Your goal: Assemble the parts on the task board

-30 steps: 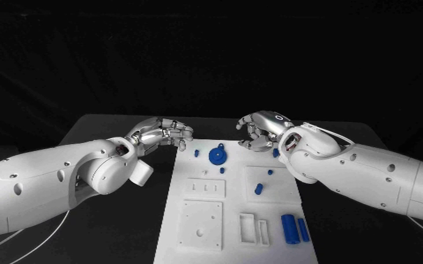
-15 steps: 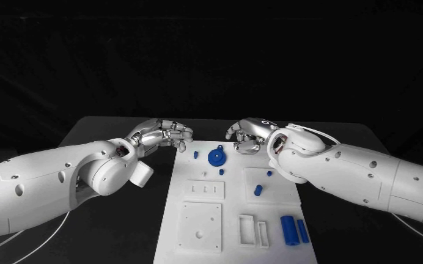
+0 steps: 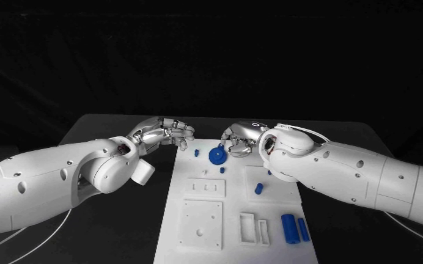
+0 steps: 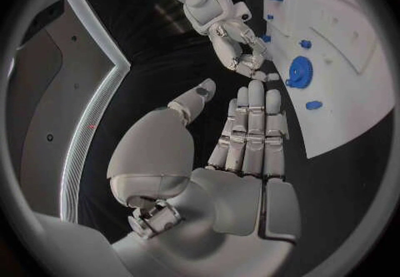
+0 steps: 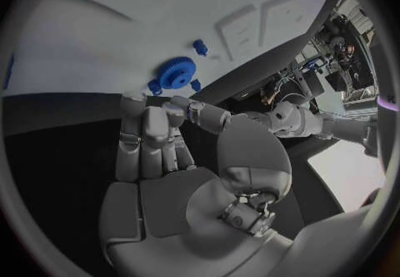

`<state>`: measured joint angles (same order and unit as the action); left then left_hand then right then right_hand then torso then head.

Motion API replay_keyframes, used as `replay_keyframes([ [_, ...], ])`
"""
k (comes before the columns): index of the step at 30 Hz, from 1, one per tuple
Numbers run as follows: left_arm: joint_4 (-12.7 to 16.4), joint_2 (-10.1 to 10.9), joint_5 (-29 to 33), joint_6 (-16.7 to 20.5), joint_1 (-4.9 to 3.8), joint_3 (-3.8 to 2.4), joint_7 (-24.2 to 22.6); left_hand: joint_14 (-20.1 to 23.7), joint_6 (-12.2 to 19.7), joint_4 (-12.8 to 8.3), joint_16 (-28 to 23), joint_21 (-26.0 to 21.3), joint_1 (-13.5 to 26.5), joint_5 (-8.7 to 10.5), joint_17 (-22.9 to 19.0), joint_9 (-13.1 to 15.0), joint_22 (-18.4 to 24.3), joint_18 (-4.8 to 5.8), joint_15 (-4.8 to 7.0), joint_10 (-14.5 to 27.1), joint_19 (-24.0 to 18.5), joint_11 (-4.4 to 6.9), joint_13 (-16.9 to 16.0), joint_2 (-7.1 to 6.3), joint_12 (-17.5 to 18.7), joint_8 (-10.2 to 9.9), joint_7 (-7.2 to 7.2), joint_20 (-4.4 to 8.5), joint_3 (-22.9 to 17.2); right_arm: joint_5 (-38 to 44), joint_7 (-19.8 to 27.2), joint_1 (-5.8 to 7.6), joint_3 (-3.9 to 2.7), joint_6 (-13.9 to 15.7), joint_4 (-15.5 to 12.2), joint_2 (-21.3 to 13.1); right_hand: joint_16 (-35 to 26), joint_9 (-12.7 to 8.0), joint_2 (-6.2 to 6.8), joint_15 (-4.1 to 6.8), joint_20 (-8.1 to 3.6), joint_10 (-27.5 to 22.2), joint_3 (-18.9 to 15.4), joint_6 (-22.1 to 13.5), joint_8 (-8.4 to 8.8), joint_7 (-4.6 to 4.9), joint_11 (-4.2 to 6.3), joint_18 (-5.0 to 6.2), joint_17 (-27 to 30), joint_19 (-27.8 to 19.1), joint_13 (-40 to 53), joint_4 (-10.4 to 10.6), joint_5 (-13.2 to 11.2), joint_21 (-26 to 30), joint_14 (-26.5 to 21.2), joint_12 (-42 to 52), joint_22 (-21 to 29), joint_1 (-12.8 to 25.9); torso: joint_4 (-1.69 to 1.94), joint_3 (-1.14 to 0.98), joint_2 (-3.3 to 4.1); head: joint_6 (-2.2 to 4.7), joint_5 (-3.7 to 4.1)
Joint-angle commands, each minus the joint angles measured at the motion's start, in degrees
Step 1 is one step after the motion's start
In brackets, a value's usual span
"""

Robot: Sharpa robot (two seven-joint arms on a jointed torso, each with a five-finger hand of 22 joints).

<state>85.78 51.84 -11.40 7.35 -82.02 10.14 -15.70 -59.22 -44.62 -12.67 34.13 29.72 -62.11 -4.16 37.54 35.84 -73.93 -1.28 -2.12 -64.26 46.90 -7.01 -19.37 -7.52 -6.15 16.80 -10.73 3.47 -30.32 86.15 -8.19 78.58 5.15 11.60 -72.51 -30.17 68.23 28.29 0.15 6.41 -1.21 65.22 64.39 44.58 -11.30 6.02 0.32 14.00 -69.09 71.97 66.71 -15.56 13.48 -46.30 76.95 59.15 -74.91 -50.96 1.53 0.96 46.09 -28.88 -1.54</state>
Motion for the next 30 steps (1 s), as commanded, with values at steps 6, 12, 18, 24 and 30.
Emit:
replay_keyframes([
  [6, 0.1, -0.2, -0.2, -0.7, -0.11, -0.03, -0.5, 0.0, 0.4, 0.0, -0.4, -0.4, -0.1, 0.0, 0.1, 0.1, -0.1, -1.07, -0.29, -0.3, -0.1, -0.24, -0.1, 0.02, 0.3, -0.2, -0.08, -0.18, -0.3, 2.3, -1.1, -0.55, 0.46, -2.2, 1.9, 1.6, 0.1, -0.1, -0.76, 0.44, -0.24, -0.1, 0.5, -0.2, -0.46, -0.41, 0.44, 1.0, -0.1, 0.3, 0.1, -0.1, -0.1, -0.3, -0.1, 0.2, -1.2, 0.3, 0.0, -0.02, -0.06, -0.25, -0.15],
  [12, 0.0, -0.3, -0.2, -0.8, -0.1, -0.03, -0.5, 0.0, 0.4, 0.0, -0.4, -0.4, -0.2, 0.0, 0.1, 0.1, -0.1, -1.07, -0.29, -0.3, -0.1, -0.24, -0.1, 0.02, 0.3, -0.2, -0.08, -0.18, -0.3, 2.3, -0.5, -1.47, 0.66, -1.6, 3.4, 2.6, 0.1, -0.1, -0.86, 0.47, -0.26, -0.1, 0.6, -0.3, -0.46, -0.43, 0.47, 1.0, -0.1, 0.3, 0.1, -0.2, 0.0, -0.3, -0.1, 0.2, -1.1, 0.6, 0.07, -0.12, -0.01, -0.42, -0.41],
  [18, -0.2, -0.1, -0.2, -0.7, -0.1, -0.01, -0.5, 0.0, 0.4, 0.0, -0.4, -0.4, -0.1, 0.02, 0.1, 0.1, -0.1, -1.06, -0.29, -0.3, -0.1, -0.25, -0.1, 0.0, 0.4, -0.2, -0.09, -0.19, -0.3, 2.1, -0.2, -1.59, 0.76, -0.9, 3.5, 2.5, 0.2, -0.1, -1.02, 0.42, -0.31, -0.1, 0.3, -0.5, -0.62, -0.33, 0.39, 1.0, -0.1, 0.4, 0.1, -0.2, 2.0, -0.4, 0.0, 0.3, -1.1, 1.3, -0.02, -0.04, -0.07, -0.55, -0.57],
  [24, -0.2, -0.2, -0.2, -0.7, -0.1, -0.01, -0.5, 0.0, 0.4, 0.1, -0.4, -0.4, -0.1, 0.02, 0.1, 0.1, -0.1, -1.06, -0.3, -0.3, -0.1, -0.26, -0.1, 0.0, 0.4, -0.2, -0.09, -0.19, -0.3, 2.0, -0.1, -1.66, 0.88, -1.3, 3.4, 2.6, 0.2, -0.1, -1.04, 0.41, -0.33, -0.1, 0.3, -0.5, -0.66, -0.31, 0.37, 1.0, -0.1, 0.4, 0.0, -0.2, 2.0, -0.4, 0.0, 0.3, -1.1, 1.4, -0.06, -0.02, -0.09, -0.64, -0.64],
  [30, -0.2, -0.2, -0.2, -0.7, -0.1, -0.01, -0.5, 0.0, 0.4, 0.1, -0.4, -0.4, -0.1, 0.03, 0.1, 0.1, -0.1, -1.06, -0.3, -0.3, -0.1, -0.26, -0.1, -0.01, 0.4, -0.2, -0.09, -0.19, -0.3, 2.0, -0.2, -1.74, 0.94, 2.9, 3.1, 1.9, 0.1, -0.1, -1.06, 0.4, -0.34, -0.1, 0.3, -0.5, -0.69, -0.31, 0.37, 1.0, -0.1, 0.4, 0.0, -0.2, 2.0, -0.4, 0.0, 0.3, -1.1, 1.4, -0.11, -0.05, -0.1, -0.64, -0.74],
])
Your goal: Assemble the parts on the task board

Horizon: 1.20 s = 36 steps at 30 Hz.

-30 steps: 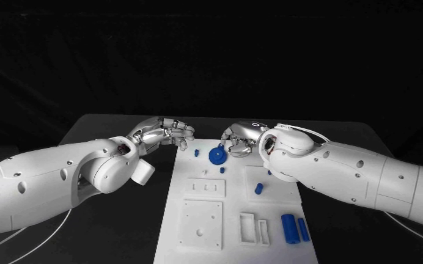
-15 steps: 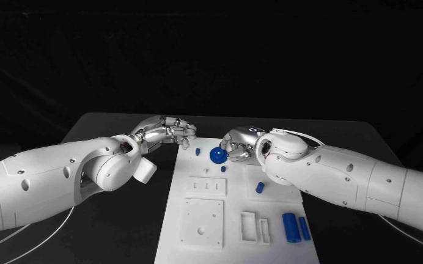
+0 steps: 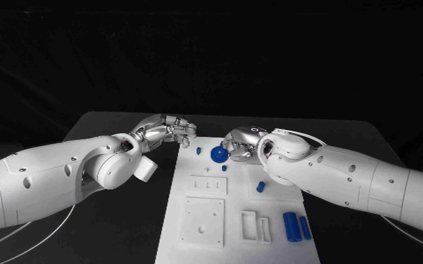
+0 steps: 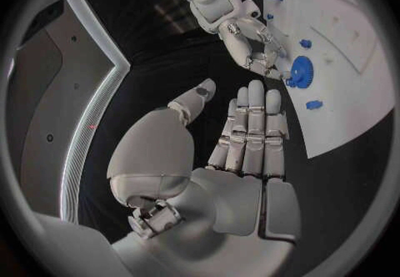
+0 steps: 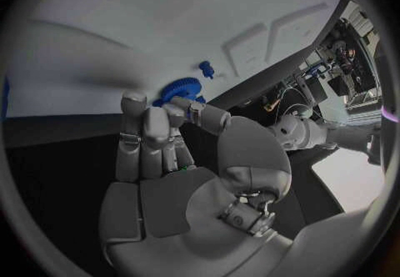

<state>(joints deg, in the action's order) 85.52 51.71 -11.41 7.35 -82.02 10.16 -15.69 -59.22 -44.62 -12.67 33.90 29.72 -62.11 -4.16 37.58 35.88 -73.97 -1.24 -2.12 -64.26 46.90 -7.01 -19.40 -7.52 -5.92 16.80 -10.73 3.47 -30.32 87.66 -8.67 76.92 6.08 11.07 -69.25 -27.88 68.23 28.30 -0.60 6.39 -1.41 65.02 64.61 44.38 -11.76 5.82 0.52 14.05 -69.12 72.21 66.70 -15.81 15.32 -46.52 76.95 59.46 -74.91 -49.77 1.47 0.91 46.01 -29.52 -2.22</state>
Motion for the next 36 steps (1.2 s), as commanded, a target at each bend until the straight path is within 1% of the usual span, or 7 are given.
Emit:
replay_keyframes([
  [1, 0.0, 0.0, -0.2, -0.7, -0.1, -0.03, -0.5, 0.0, 0.4, 0.1, -0.2, -0.4, -0.1, 0.03, 0.1, 0.0, -0.1, -1.09, -0.3, -0.3, -0.1, -0.26, -0.1, -0.01, 0.2, -0.2, -0.09, -0.2, -0.3, 0.5, 0.5, -0.07, 0.01, 4.4, -0.3, -0.6, 0.2, -0.1, -0.31, 0.42, -0.14, 0.1, 0.1, -0.3, -0.23, -0.12, 0.17, 0.95, -0.1, 0.2, 0.0, 0.0, 0.2, -0.2, 0.0, 0.0, -1.1, 0.2, -0.05, -0.01, -0.02, -0.01, -0.07],
  [6, -0.2, 0.0, -0.2, -0.8, -0.1, -0.02, -0.5, 0.0, 0.4, 0.1, -0.2, -0.4, -0.1, 0.03, 0.1, 0.1, -0.1, -1.09, -0.3, -0.3, -0.1, -0.25, -0.1, -0.01, 0.2, -0.2, -0.09, -0.19, -0.3, -5.5, 5.8, -0.07, 0.01, 11.3, -1.2, -2.3, 0.4, 0.0, 0.06, 0.41, -0.29, 0.2, 0.0, -0.2, -0.42, -0.08, 0.14, 0.95, -0.2, 0.3, 0.0, 0.0, 0.3, -0.2, 0.1, 0.0, -1.1, 0.1, 0.01, 0.04, -0.03, 0.05, 0.13],
  [12, -0.3, 0.2, -0.2, -0.6, -0.1, -0.02, -0.6, 0.0, 0.4, 0.0, -0.2, -0.4, -0.2, 0.03, 0.1, 0.1, -0.1, -1.1, -0.3, -0.3, -0.1, -0.25, -0.1, -0.01, 0.2, -0.2, -0.09, -0.19, -0.3, -11.2, 9.0, -0.04, -0.28, 16.7, -3.1, -4.9, 0.3, 0.1, 3.07, 0.36, -1.05, 0.3, -3.9, -0.8, -0.97, 0.06, 0.06, 0.95, -0.2, 0.9, -0.1, 1.2, 2.9, -0.1, 0.2, 0.0, -0.9, -2.5, -0.24, -0.03, -0.07, 0.29, 0.15],
  [16, -0.1, 0.3, -0.2, -0.7, -0.11, -0.02, -0.5, 0.0, 0.4, 0.0, -0.2, -0.4, -0.2, 0.03, 0.1, 0.1, -0.1, -1.1, -0.3, -0.3, -0.1, -0.25, -0.1, -0.02, 0.2, -0.2, -0.09, -0.19, -0.3, -12.9, 10.1, 0.26, -0.94, 15.3, -4.2, -7.3, 0.3, 0.2, 6.85, -0.82, -1.19, 0.5, -10.2, -1.3, -1.07, 1.37, -1.13, 0.95, -0.1, 1.3, -0.1, 0.5, 4.1, -0.4, 0.3, 0.3, -1.0, -2.3, -0.17, 0.01, -0.11, 0.45, 0.44],
  [19, -0.1, 0.3, -0.2, -0.8, -0.1, -0.02, -0.5, 0.0, 0.4, 0.0, -0.2, -0.4, -0.2, 0.03, 0.1, 0.1, -0.1, -1.1, -0.3, -0.4, -0.1, -0.25, -0.1, -0.03, 0.2, -0.2, -0.09, -0.19, -0.3, -15.5, 12.2, 0.26, -1.29, 12.5, -4.5, -9.0, 0.0, 0.5, 9.32, -1.37, -1.28, 0.3, -15.3, -0.9, -1.55, 2.04, -1.83, 0.95, 0.1, 1.1, -0.1, 0.3, -1.1, -0.2, 0.2, 0.3, -0.9, -3.2, -0.23, -0.02, -0.13, 0.54, 0.86],
  [24, 0.0, 0.4, -0.2, -0.6, -0.1, -0.01, -0.5, 0.0, 0.4, 0.1, -0.3, -0.5, -0.2, 0.09, 0.2, 0.1, -0.2, -1.08, -0.32, -1.7, -0.1, 0.33, -0.6, -0.02, -0.3, -0.3, -0.08, -0.21, -0.2, -18.6, 15.1, 0.27, -1.8, 9.8, -5.3, -13.1, -0.4, 0.8, 9.7, -2.23, -1.05, -0.4, -21.8, 0.5, -2.43, 2.94, -2.68, 0.95, 0.3, 0.3, 0.0, -0.4, -3.8, 0.2, -0.4, 0.4, -1.0, -5.1, -0.18, -0.14, -0.09, 0.72, 1.49],
  [36, 0.2, 0.7, -0.2, -0.8, -0.1, 0.01, -0.5, 0.0, 0.3, 0.1, -0.4, -0.5, -0.1, 0.19, 0.3, 0.2, -0.2, -1.07, -0.33, -1.6, -0.1, 0.29, -0.6, -0.1, -0.2, -0.3, -0.07, -0.22, -0.2, -21.0, 18.7, 0.23, -1.93, 6.2, -1.7, -18.0, -0.9, 0.3, 9.62, -2.39, -0.55, -1.3, -32.4, 1.6, -2.52, 3.09, -2.84, 0.95, 0.4, -1.1, -0.3, -0.8, 0.1, 0.7, -1.2, 0.6, -1.1, -7.4, -0.17, -0.2, 0.02, 0.94, 2.27],
])
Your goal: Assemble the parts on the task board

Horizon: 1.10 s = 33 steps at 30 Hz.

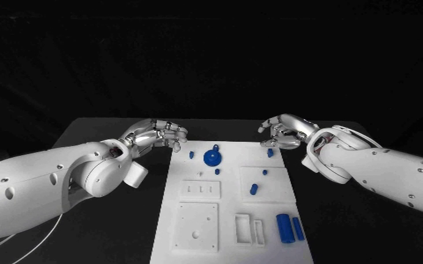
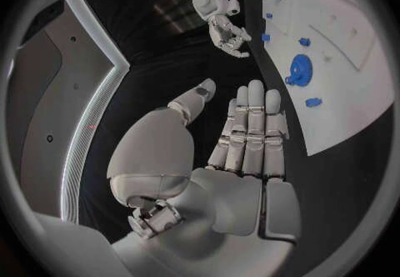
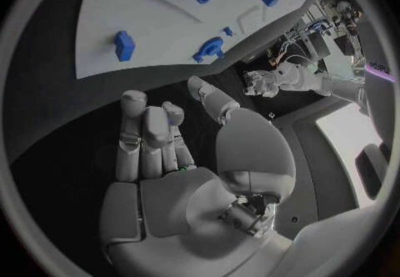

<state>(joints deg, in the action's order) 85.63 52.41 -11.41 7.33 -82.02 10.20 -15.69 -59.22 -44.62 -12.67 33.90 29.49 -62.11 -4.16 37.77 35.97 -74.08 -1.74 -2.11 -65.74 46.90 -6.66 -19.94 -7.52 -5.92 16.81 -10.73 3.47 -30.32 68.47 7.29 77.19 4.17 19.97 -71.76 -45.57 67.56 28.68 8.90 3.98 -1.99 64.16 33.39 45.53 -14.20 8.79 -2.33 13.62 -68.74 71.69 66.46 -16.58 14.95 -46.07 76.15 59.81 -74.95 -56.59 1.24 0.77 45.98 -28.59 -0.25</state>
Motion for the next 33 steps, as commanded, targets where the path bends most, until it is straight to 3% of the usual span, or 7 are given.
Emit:
replay_keyframes([
  [1, 0.0, 0.1, -0.2, -0.8, -0.1, -0.02, -0.5, 0.0, 0.3, 0.1, -0.4, -0.3, -0.1, 0.21, 0.1, 0.1, -0.1, -0.57, -0.33, -0.1, -0.1, -0.06, -0.1, -0.1, -0.1, -0.3, -0.06, -0.22, -0.2, -1.8, 2.7, -0.08, -0.01, -2.7, 1.2, -0.4, -0.2, -0.1, 0.08, 0.03, 0.03, -0.5, -1.6, 0.4, -0.06, 0.1, 0.02, 1.38, 0.0, -0.6, -0.1, 0.0, 0.6, 0.3, -0.4, 0.2, -1.1, -0.7, 0.12, -0.02, 0.05, -0.01, 0.4],
  [8, -0.1, 0.1, -0.2, -0.9, -0.09, -0.01, -0.4, 0.0, 0.3, 0.1, -0.5, -0.4, -0.1, 0.27, 0.1, 0.1, -0.1, -0.59, -0.32, 0.3, -0.1, -0.23, 0.0, -0.12, 0.2, -0.3, -0.06, -0.21, -0.2, -1.7, 2.4, -0.46, 0.0, -4.1, 3.7, -0.3, -0.2, -0.5, 0.54, 0.14, -0.03, -0.7, -4.9, -0.1, 0.42, -0.03, 0.13, 1.38, -0.1, -0.9, -0.2, -0.1, 1.3, 0.4, -0.5, 0.3, -1.1, -1.7, 0.09, -0.04, 0.06, 0.0, 0.97],
  [13, 0.0, 0.1, -0.2, -1.0, -0.09, 0.0, -0.4, 0.0, 0.3, 0.2, -0.5, -0.4, -0.1, 0.27, 0.2, 0.2, -0.2, -0.58, -0.33, 0.6, -0.1, -0.43, 0.0, -0.09, 0.5, -0.3, -0.07, -0.22, -0.2, -2.0, 2.3, -0.56, 0.01, -5.8, 5.1, 0.0, -0.5, -1.1, 1.08, -0.03, -0.05, -1.0, -6.4, -2.0, 1.51, 0.18, -0.05, 1.38, 0.1, -1.2, -0.3, -0.1, 0.8, 0.6, -0.9, 0.2, -1.0, -3.0, 0.24, 0.08, 0.07, -0.05, 1.61],
  [19, -0.1, 0.1, -0.2, -1.0, -0.09, 0.02, -0.4, 0.0, 0.3, 0.2, -0.6, -0.4, -0.1, 0.26, 0.2, 0.2, -0.2, -0.59, -0.34, 0.7, -0.1, -0.47, 0.0, -0.09, 0.6, -0.4, -0.07, -0.22, -0.2, -0.9, 2.1, -1.63, 0.01, -8.1, 7.7, 1.0, -0.7, -1.5, 1.33, -0.48, 0.16, -1.5, -7.6, -3.7, 2.35, 0.66, -0.52, 1.38, 0.1, -1.6, -0.4, -0.1, 1.3, 0.9, -1.3, 0.2, -1.0, -5.1, 0.24, 0.05, 0.1, -0.34, 1.26],
  [23, -0.2, 0.2, -0.2, -1.0, -0.07, 0.03, -0.4, 0.0, 0.3, 0.2, -0.6, -0.4, -0.1, 0.26, 0.2, 0.2, -0.2, -0.59, -0.34, 0.7, -0.1, -0.48, 0.0, -0.09, 0.6, -0.4, -0.06, -0.22, -0.2, -0.9, 2.3, -2.37, 0.01, -9.0, 7.9, 1.0, -0.8, -1.5, 1.35, -0.56, 0.31, -1.7, -8.2, -4.0, 2.45, 0.73, -0.59, 1.38, 0.1, -1.8, -0.4, -0.1, 1.9, 1.1, -1.4, 0.2, -1.0, -5.2, 0.41, 0.05, 0.13, -0.56, 1.38],
  [29, -0.3, 0.4, -0.2, -0.7, -0.07, 0.05, -0.1, 0.0, 0.3, 0.2, -0.6, -0.5, -0.2, 0.25, 0.2, 0.2, -0.2, -0.59, -0.34, 0.7, -0.1, -0.49, 0.0, -0.06, 0.6, -0.4, -0.06, -0.22, -0.2, 0.7, 1.6, -2.96, 0.01, -9.5, 8.7, 1.3, -0.8, -1.5, 1.01, -0.62, 0.42, -1.9, -8.9, -4.1, 2.41, 0.8, -0.66, 1.38, 0.1, -1.9, -0.4, 0.0, 2.4, 1.1, -1.5, 0.3, -1.0, -5.1, 0.19, 0.1, 0.05, -1.04, 0.94],
  [33, -0.4, 0.3, -0.2, -0.8, -0.07, 0.06, -0.1, 0.0, 0.3, 0.2, -0.6, -0.5, -0.2, 0.25, 0.2, 0.2, -0.2, -0.59, -0.34, 0.7, -0.1, -0.49, 0.0, -0.02, 0.6, -0.4, -0.06, -0.22, -0.2, 0.7, 1.7, -3.28, 0.01, -9.6, 9.1, 1.5, -0.8, -1.5, 0.77, -0.68, 0.43, -1.9, -9.2, -3.9, 2.29, 0.85, -0.71, 1.38, 0.1, -1.9, -0.4, 0.0, 2.4, 1.2, -1.5, 0.3, -1.0, -5.1, 0.25, 0.09, 0.07, -1.13, 0.94],
])
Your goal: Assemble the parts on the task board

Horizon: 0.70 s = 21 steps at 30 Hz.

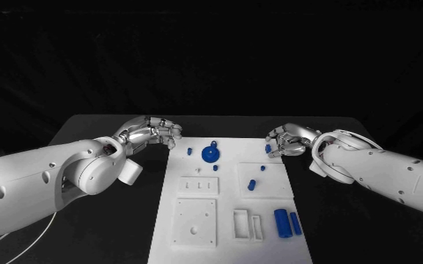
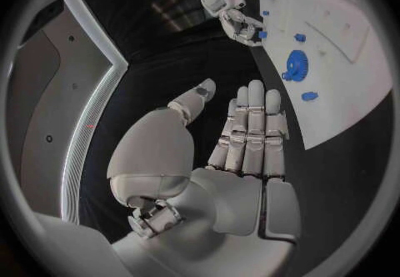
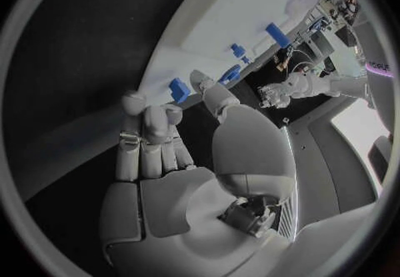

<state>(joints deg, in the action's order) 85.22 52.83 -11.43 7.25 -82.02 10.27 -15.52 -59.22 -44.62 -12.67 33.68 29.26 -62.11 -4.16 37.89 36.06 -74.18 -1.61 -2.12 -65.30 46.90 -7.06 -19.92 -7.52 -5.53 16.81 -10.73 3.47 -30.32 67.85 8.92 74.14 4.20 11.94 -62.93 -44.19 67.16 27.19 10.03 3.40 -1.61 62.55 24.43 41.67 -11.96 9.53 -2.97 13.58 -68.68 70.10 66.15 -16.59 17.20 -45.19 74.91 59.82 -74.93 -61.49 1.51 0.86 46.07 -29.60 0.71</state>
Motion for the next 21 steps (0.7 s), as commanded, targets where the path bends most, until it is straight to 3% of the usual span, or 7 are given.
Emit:
replay_keyframes([
  [1, 0.0, -0.1, -0.2, -0.7, -0.07, -0.02, -0.2, 0.0, 0.3, 0.2, -0.4, -0.2, -0.2, 0.24, 0.1, 0.1, -0.1, -0.72, -0.33, 0.3, -0.1, -0.09, 0.0, -0.02, 0.3, -0.4, -0.06, -0.22, -0.2, 1.3, 0.1, -0.3, -0.02, -1.6, 0.3, 0.2, -0.4, 0.0, -0.41, -0.1, 0.05, -0.3, -0.3, 0.0, 0.01, 0.11, -0.08, 1.42, 0.0, -0.3, -0.1, 0.0, 0.2, 0.3, -0.2, 0.3, -1.0, -0.2, 0.01, 0.01, -0.04, -0.11, 0.01],
  [6, 0.0, -0.1, -0.2, -0.7, -0.06, -0.01, -0.2, 0.0, 0.3, 0.2, -0.4, -0.2, -0.2, 0.24, 0.1, 0.1, -0.1, -0.72, -0.33, 0.3, -0.1, -0.09, 0.0, 0.01, 0.3, -0.4, -0.06, -0.22, -0.3, 1.2, 0.1, -0.69, -0.02, -1.4, 0.6, 0.7, -0.4, 0.1, -0.94, -0.06, 0.08, -0.3, -0.5, 0.6, -0.31, 0.05, -0.02, 1.42, 0.0, -0.4, -0.1, 0.0, 0.0, 0.3, -0.2, 0.4, -1.0, -0.4, 0.01, 0.02, -0.05, -0.15, 0.02],
  [9, -0.1, -0.2, -0.2, -0.7, -0.06, -0.01, -0.2, 0.0, 0.3, 0.2, -0.4, -0.2, -0.2, 0.23, 0.1, 0.1, -0.1, -0.72, -0.33, 0.3, -0.1, -0.09, 0.0, 0.04, 0.3, -0.4, -0.06, -0.22, -0.3, 1.2, 0.1, -0.76, -0.02, -1.0, 0.7, 0.8, -0.4, 0.3, -2.0, 0.11, 0.15, -0.2, -0.3, 1.7, -0.88, -0.17, 0.17, 1.42, 0.0, -0.2, -0.2, 0.2, -1.1, 0.3, -0.2, 0.5, -1.0, -0.3, 0.0, 0.04, -0.05, -0.18, 0.03],
  [14, -0.1, -0.1, -0.2, -0.7, -0.05, -0.01, -0.1, 0.0, 0.2, 0.2, -0.4, -0.2, -0.2, 0.23, 0.1, 0.1, -0.1, -0.72, -0.33, 0.3, -0.1, -0.1, 0.0, 0.06, 0.3, -0.4, -0.06, -0.22, -0.3, 1.2, 0.1, -0.84, -0.02, -0.9, 1.0, 0.9, -0.5, 0.5, -3.94, 0.62, 0.22, 0.0, 2.8, 4.3, -2.15, -0.83, 0.77, 1.42, 0.1, 0.0, -0.4, 1.4, -6.8, 0.5, -0.1, 0.6, -0.9, -0.6, 0.04, 0.07, -0.07, -0.19, 0.18],
  [16, -0.1, -0.1, -0.2, -0.7, -0.05, -0.01, -0.1, 0.0, 0.2, 0.2, -0.4, -0.2, -0.2, 0.23, 0.1, 0.1, -0.1, -0.72, -0.33, 0.3, -0.1, -0.1, 0.0, 0.08, 0.3, -0.4, -0.06, -0.22, -0.3, 1.2, 0.2, -0.89, -0.02, -1.1, 1.1, 0.9, -0.5, 0.3, -2.8, 0.9, 0.27, 0.1, 7.3, 5.4, -2.39, -1.07, 1.04, 1.42, 0.2, 0.2, -0.6, 3.2, -11.2, 0.6, 0.0, 0.5, -0.9, -1.0, 0.01, 0.08, -0.07, -0.18, 0.2],
  [21, 0.0, -0.1, -0.2, -0.8, -0.05, -0.01, -0.1, 0.0, 0.2, 0.2, -0.4, -0.2, -0.2, 0.22, 0.1, 0.1, -0.1, -0.72, -0.33, 0.3, -0.1, -0.1, 0.0, 0.1, 0.3, -0.4, -0.06, -0.22, -0.3, 1.2, 0.3, -1.06, -0.02, -1.3, 1.1, 1.2, -0.5, 0.3, -2.89, 1.12, 0.26, 0.2, 12.0, 7.7, -3.21, -1.24, 1.2, 1.42, 0.2, 0.4, -0.6, 5.3, -14.0, 0.5, 0.2, 0.6, -1.1, -1.0, -0.01, 0.07, -0.07, -0.17, 0.41],
])
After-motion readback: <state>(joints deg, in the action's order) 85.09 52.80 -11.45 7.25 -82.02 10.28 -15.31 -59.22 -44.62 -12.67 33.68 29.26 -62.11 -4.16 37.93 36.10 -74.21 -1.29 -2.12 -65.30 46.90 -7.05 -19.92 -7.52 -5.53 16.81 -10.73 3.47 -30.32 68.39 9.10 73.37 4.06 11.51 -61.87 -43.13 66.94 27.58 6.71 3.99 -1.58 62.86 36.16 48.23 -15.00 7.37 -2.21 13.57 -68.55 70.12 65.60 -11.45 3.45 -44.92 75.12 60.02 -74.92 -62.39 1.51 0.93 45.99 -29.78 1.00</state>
